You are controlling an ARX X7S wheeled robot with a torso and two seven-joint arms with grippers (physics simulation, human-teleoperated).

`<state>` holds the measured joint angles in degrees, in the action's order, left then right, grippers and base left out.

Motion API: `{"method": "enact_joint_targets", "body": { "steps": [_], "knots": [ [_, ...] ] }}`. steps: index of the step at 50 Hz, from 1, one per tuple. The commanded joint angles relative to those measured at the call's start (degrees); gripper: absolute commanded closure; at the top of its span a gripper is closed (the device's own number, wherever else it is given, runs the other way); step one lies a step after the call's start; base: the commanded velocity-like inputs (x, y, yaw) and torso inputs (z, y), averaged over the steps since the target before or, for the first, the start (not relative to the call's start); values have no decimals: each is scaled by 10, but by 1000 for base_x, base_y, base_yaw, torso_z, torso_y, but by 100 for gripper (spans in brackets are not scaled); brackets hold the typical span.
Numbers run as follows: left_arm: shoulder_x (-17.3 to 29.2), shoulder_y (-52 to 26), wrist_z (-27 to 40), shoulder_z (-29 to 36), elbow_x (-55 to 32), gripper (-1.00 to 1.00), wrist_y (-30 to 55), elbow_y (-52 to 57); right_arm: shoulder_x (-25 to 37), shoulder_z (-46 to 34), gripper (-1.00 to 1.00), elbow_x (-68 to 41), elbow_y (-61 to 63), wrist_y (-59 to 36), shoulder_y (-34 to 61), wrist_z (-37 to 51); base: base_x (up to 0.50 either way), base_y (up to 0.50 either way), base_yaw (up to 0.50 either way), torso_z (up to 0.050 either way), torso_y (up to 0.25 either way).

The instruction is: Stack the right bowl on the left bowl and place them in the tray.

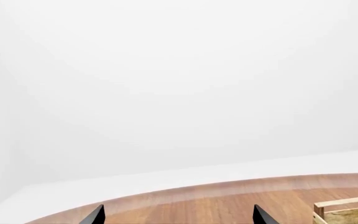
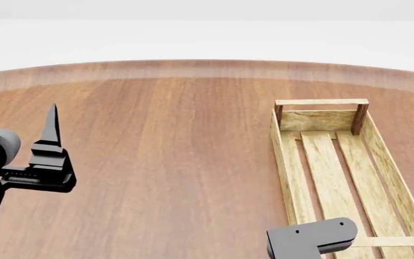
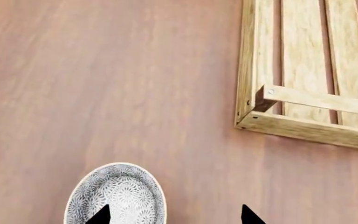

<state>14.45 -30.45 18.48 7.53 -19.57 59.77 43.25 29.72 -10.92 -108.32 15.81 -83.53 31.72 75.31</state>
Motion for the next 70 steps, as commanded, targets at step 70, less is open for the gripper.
{"method": "enact_joint_targets", "body": {
  "steps": [70],
  "knots": [
    [4, 8, -1, -9, -9, -100, -30, -14, -29, -150, -100, 382, -207, 139, -34, -444, 0, 0, 0, 0, 0]
  ]
}}
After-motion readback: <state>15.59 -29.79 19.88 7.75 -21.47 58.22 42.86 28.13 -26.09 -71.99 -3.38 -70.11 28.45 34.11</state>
